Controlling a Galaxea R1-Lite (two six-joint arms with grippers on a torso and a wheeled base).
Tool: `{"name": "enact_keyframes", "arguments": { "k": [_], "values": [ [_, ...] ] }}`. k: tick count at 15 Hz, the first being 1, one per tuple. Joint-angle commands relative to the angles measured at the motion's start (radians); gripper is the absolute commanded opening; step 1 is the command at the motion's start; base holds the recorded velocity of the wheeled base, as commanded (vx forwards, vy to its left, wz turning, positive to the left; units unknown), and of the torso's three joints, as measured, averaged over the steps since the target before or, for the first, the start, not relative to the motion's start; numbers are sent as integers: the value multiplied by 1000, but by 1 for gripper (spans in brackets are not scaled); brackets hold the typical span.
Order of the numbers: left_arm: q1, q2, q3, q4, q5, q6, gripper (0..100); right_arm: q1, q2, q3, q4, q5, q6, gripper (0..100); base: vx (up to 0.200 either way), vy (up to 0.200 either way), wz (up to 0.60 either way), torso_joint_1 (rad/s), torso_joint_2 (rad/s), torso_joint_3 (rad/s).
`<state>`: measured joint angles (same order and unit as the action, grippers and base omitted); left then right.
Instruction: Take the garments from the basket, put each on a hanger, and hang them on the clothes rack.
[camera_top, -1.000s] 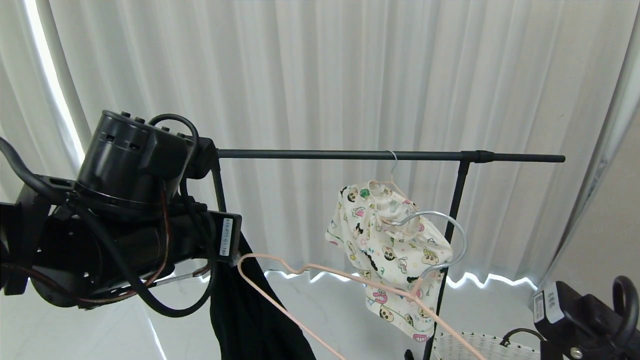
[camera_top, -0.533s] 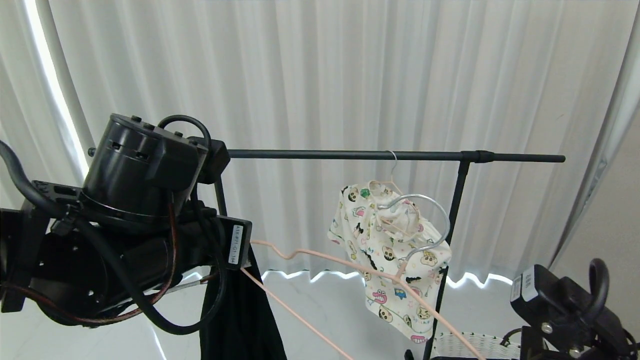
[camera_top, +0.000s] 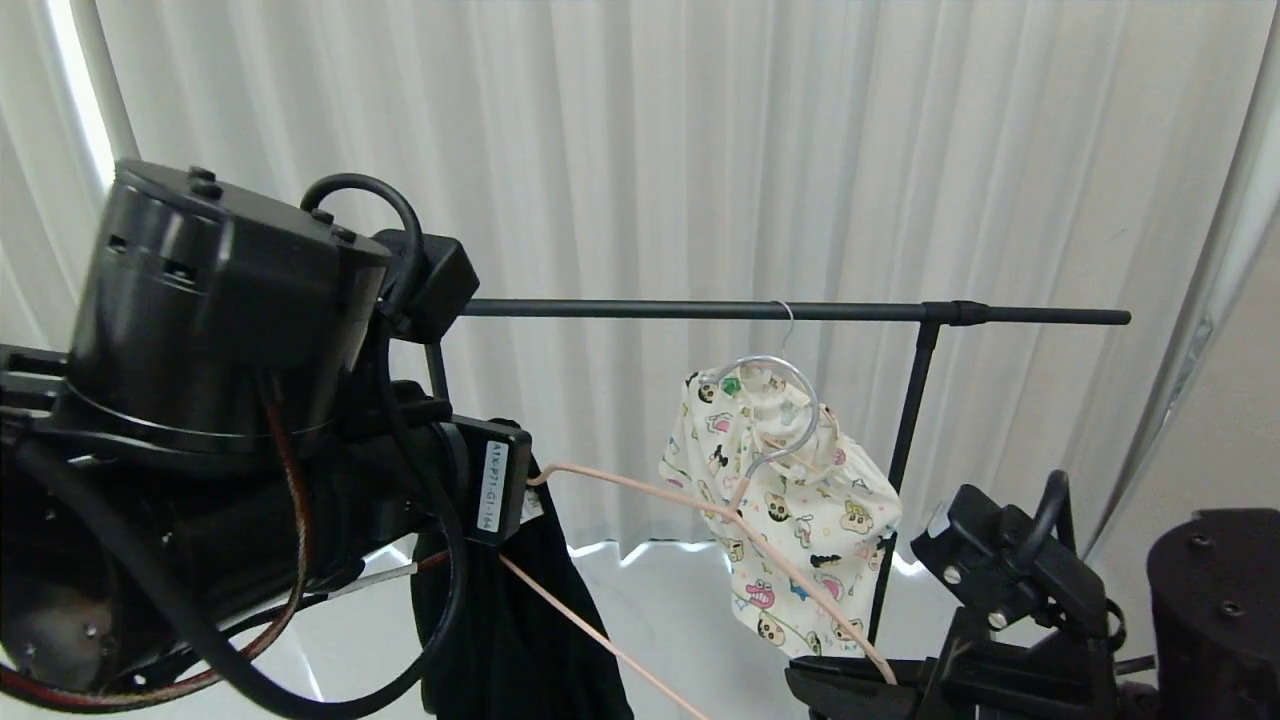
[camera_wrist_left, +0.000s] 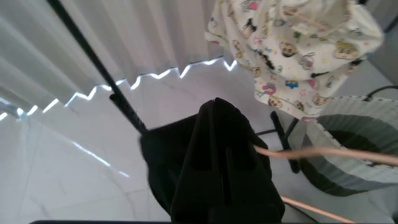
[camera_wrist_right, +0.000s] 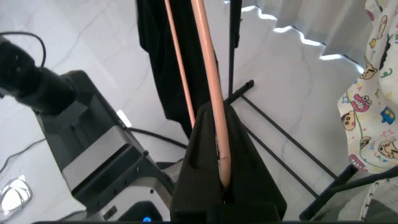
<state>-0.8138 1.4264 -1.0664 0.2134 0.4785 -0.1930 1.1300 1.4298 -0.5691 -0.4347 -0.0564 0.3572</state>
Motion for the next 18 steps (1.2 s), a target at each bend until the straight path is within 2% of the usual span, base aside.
{"name": "enact_keyframes", "arguments": {
  "k": [1,5,9,15,16,18],
  "values": [
    [-71,-20,-27,0,0,0,0,-6,75,-35,-16,0,11,0,0,0,0,0,0,0],
    [-159,-14,-86,0,-1,12,0,-4,135,-98,-19,0,12,0,0,0,0,0,0,0],
    [-222,-6,-90,0,0,12,0,-1,170,-141,-19,0,12,0,0,0,0,0,0,0],
    [-243,-7,-84,0,2,64,0,-9,173,-144,-19,-8,12,0,0,0,0,0,0,0],
    [-243,-12,-83,0,3,64,100,-18,172,-144,-19,-10,12,0,0,0,0,0,0,0],
    [-237,-24,-80,-2,3,66,100,-35,167,-144,-19,-14,12,0,0,0,0,0,0,0]
  ]
}}
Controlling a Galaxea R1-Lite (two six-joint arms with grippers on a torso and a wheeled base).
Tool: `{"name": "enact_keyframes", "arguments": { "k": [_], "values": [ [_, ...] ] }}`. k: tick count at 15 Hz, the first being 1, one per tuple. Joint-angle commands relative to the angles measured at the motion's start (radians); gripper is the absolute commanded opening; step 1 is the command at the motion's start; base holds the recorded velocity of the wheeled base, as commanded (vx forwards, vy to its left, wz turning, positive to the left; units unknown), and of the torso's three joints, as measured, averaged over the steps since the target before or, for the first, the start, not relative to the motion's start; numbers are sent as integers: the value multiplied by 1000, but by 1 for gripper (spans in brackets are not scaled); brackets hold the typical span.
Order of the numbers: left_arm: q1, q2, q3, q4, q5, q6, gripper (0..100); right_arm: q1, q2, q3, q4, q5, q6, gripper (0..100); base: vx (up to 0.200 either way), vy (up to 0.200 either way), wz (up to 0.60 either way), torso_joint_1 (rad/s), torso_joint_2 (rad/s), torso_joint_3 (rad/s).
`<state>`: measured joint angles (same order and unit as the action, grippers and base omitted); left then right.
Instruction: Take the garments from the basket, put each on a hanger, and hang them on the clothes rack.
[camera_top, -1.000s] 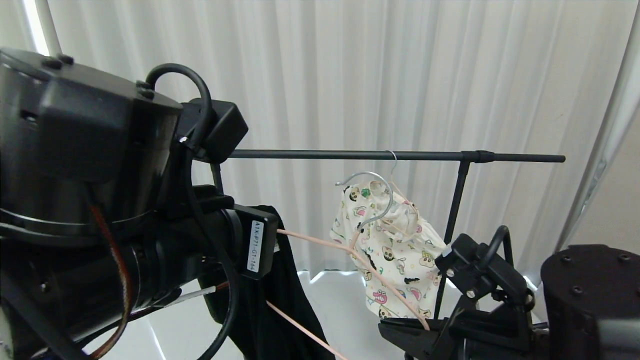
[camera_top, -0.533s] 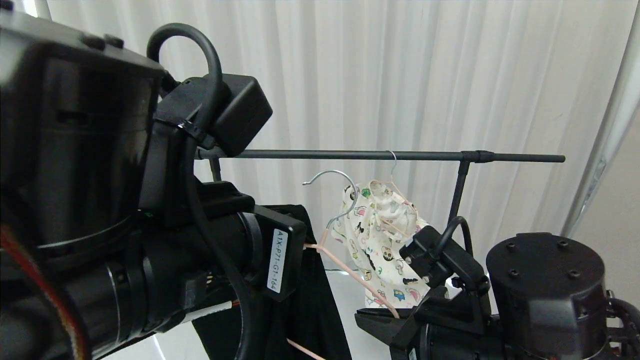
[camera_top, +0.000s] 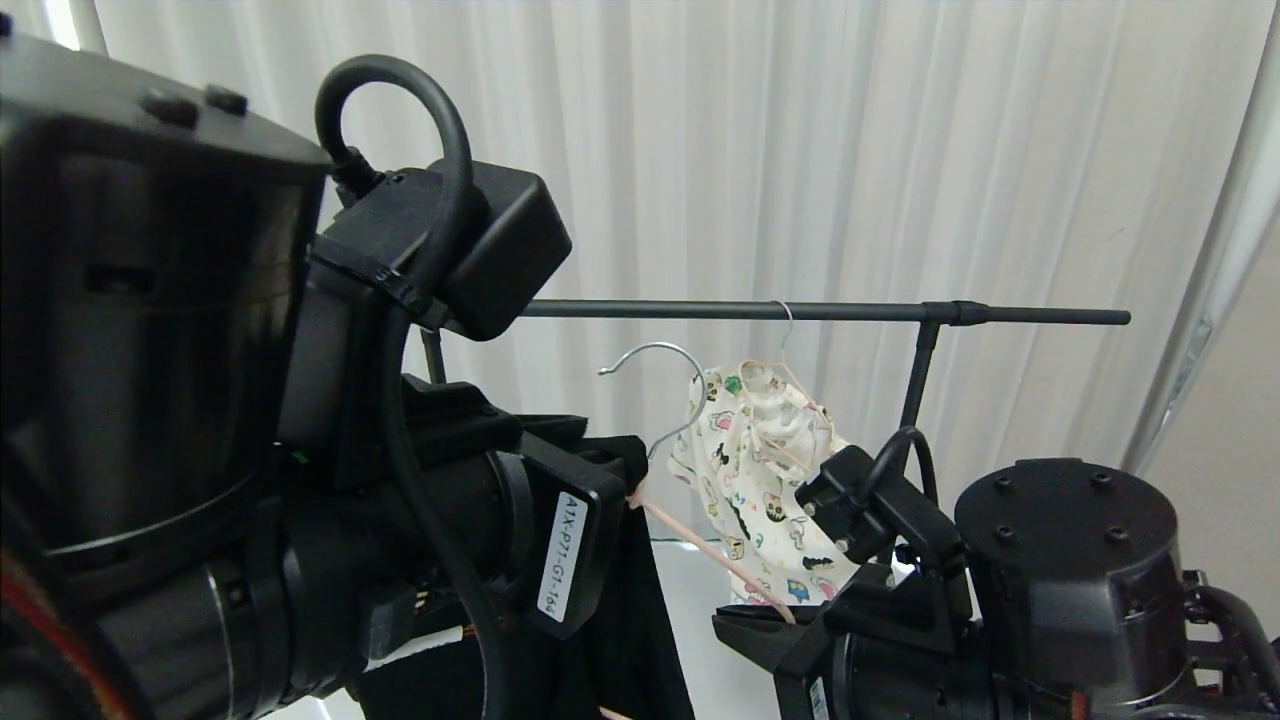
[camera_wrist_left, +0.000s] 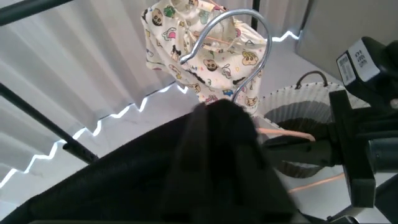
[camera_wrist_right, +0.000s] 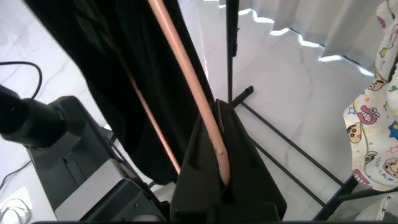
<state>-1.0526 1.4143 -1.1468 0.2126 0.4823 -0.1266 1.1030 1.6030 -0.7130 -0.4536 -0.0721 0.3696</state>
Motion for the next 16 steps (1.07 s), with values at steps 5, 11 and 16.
{"name": "enact_keyframes", "arguments": {
  "k": [5,11,16],
  "values": [
    [71,-32,4,-1,76,25,100,-43,-37,0,0,-51,-1,0,0,0,0,0,0,0],
    [68,-63,22,-1,78,73,100,-92,-64,0,-5,-78,-3,0,0,0,0,0,0,0],
    [-17,-74,59,-1,76,133,100,-110,-63,0,-62,-86,-6,0,0,0,0,0,0,0]
  ]
}}
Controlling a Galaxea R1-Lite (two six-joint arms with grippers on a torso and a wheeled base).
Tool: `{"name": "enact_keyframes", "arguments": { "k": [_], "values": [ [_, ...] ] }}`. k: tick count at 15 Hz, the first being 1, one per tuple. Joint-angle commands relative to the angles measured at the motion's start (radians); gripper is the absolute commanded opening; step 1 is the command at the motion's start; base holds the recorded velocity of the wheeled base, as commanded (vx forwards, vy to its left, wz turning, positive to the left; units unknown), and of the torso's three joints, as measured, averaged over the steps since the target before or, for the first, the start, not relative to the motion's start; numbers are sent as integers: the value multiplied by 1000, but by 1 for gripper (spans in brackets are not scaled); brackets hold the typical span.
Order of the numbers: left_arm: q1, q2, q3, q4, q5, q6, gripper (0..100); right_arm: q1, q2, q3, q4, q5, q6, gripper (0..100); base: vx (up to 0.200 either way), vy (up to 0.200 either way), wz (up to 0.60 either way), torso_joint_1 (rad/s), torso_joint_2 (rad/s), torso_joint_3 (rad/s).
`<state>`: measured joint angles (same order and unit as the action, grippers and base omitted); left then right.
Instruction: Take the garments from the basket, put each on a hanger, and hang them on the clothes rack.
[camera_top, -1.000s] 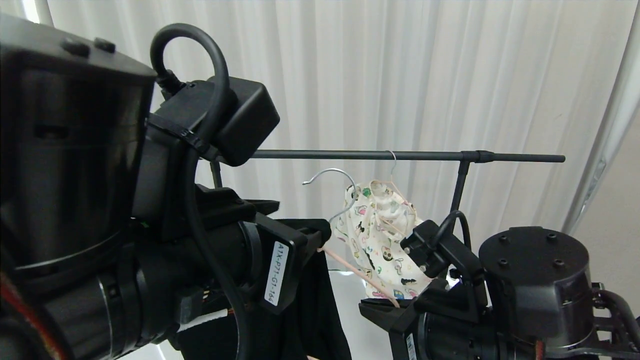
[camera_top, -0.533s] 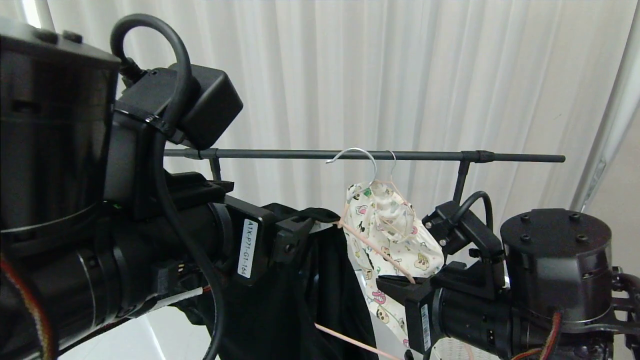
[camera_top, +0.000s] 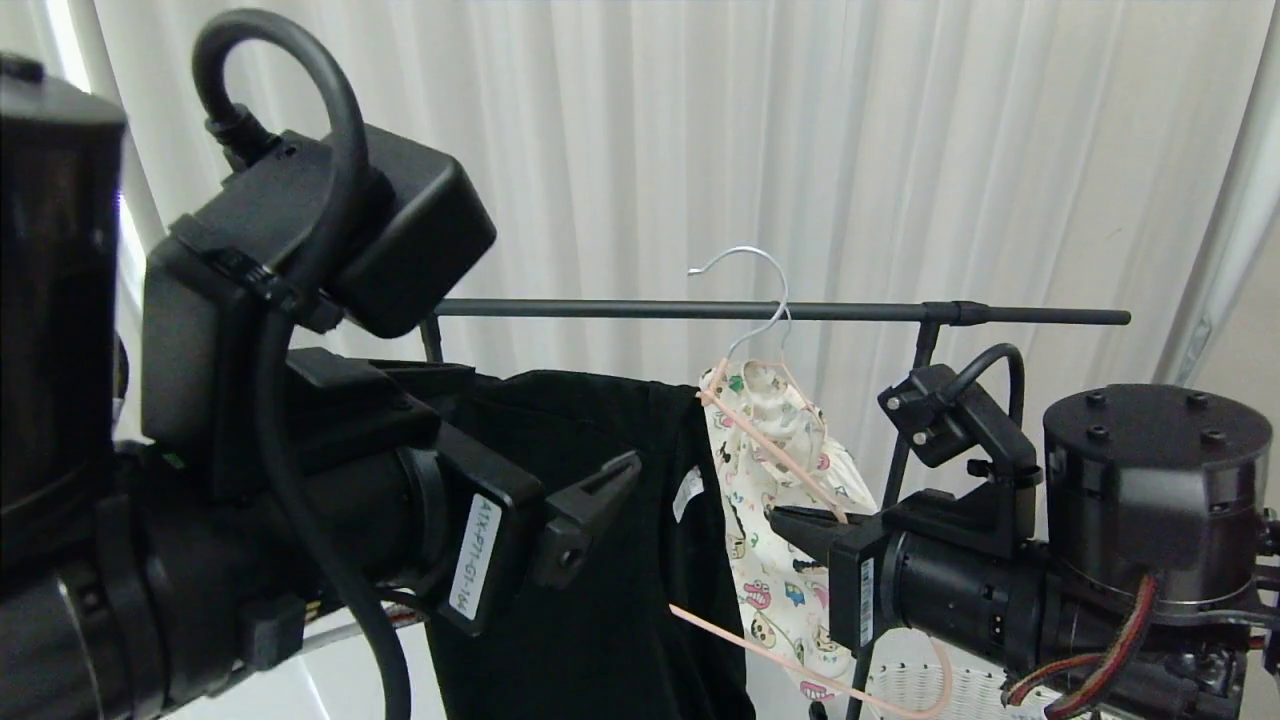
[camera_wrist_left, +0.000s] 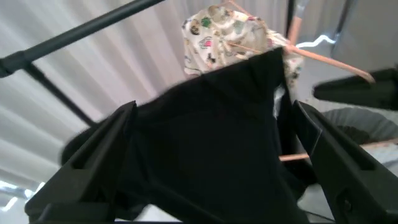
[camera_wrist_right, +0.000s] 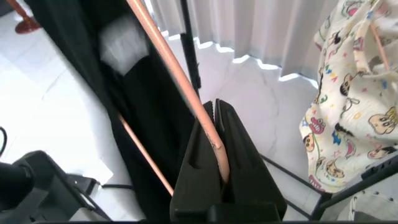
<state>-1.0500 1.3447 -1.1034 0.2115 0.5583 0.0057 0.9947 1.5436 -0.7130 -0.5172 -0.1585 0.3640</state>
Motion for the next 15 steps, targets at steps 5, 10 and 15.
{"name": "enact_keyframes", "arguments": {
  "k": [5,10,15],
  "values": [
    [-45,-85,148,-41,0,2,100,-8,-27,36,-14,-53,-51,0,0,0,0,0,0,0],
    [45,-266,264,-43,-156,85,100,-8,-86,204,-101,11,-200,0,0,0,0,0,0,0],
    [151,-351,346,-43,-572,180,100,44,-134,282,-132,102,-278,0,0,0,0,0,0,0]
  ]
}}
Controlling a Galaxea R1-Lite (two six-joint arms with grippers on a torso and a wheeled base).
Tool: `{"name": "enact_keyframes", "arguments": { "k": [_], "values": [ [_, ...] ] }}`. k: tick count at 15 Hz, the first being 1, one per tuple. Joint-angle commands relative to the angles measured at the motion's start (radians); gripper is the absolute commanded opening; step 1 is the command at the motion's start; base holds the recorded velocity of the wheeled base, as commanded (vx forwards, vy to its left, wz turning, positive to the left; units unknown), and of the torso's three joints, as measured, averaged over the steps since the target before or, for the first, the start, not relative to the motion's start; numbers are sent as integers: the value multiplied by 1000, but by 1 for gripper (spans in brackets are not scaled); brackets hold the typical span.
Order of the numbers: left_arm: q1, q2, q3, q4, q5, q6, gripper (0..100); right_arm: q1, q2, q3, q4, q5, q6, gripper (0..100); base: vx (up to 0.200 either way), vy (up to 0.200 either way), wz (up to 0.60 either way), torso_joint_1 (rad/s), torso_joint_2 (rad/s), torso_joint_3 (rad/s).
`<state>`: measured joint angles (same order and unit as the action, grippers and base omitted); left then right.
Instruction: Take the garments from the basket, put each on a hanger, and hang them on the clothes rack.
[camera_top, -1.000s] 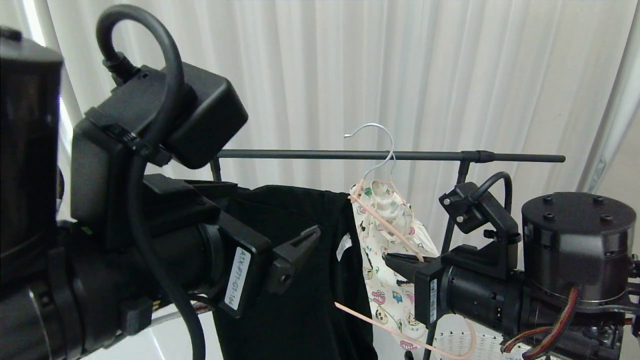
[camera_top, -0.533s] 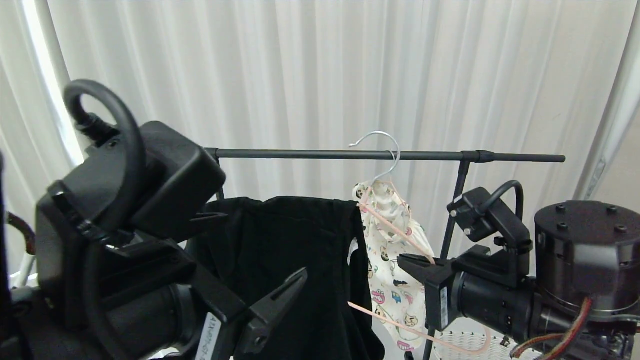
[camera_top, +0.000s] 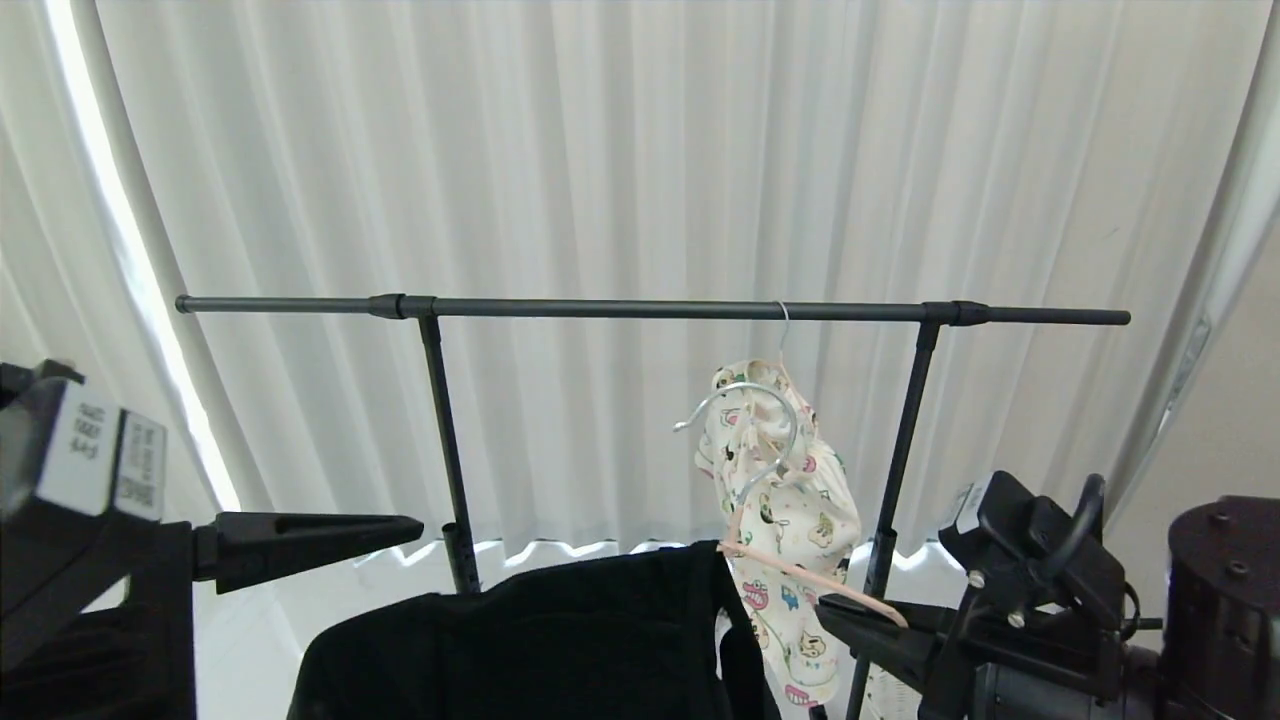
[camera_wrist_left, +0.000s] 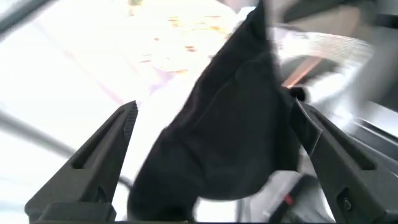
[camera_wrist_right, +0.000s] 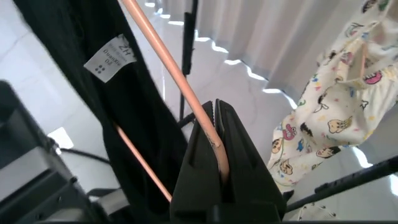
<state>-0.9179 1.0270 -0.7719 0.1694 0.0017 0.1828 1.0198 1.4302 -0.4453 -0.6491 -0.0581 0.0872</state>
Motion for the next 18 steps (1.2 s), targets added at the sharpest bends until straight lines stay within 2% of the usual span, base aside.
{"name": "enact_keyframes", "arguments": {
  "k": [1,4,9,18],
  "values": [
    [19,-24,14,-1,-55,3,100,37,-27,22,-4,1,-1,0,0,0,0,0,0,0],
    [20,27,23,-1,-140,1,100,60,-30,68,-61,1,-40,0,0,0,0,0,0,0],
    [19,123,65,-28,-164,0,100,82,-25,73,-81,0,-115,0,0,0,0,0,0,0],
    [16,139,122,-36,-177,1,100,92,-20,66,-104,0,-118,0,0,0,0,0,0,0]
  ]
}}
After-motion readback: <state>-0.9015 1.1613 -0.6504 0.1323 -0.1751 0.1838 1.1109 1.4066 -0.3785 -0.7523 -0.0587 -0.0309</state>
